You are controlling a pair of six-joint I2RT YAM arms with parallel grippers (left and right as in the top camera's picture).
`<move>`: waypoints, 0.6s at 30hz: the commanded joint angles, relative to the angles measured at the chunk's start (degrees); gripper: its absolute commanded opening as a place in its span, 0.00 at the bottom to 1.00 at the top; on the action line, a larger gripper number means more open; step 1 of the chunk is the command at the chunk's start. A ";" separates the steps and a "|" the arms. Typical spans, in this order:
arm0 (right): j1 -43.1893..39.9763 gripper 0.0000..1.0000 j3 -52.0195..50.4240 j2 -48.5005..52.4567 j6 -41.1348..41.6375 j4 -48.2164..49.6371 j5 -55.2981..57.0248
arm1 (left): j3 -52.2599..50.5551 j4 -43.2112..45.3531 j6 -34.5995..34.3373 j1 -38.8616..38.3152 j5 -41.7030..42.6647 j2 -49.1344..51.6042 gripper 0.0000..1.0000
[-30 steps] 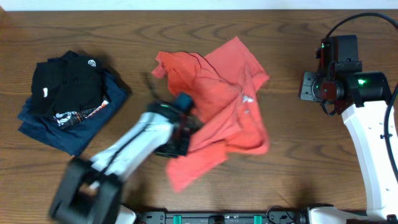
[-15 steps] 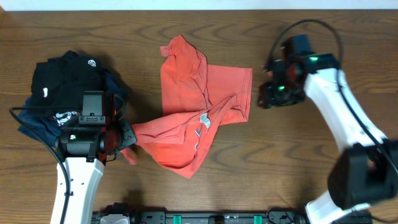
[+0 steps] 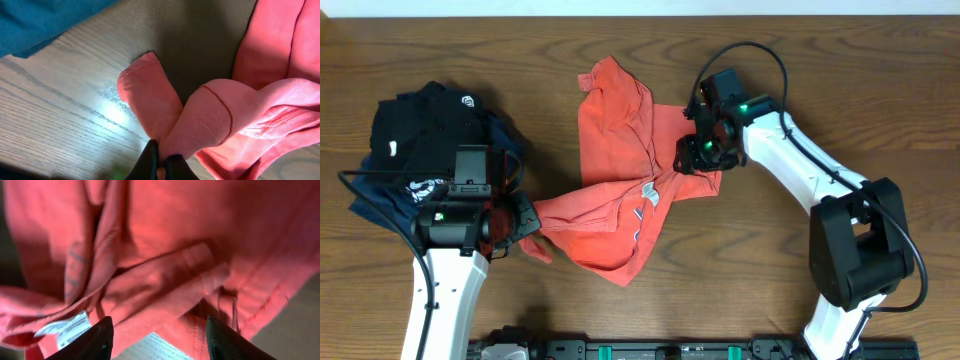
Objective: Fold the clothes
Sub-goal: 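Grasp the shirt's left corner with left gripper, right corner with right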
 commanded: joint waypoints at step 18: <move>2.05 0.01 -0.09 4.13 17.31 4.98 7.23 | 0.37 -0.24 -0.28 0.26 -0.26 0.17 0.06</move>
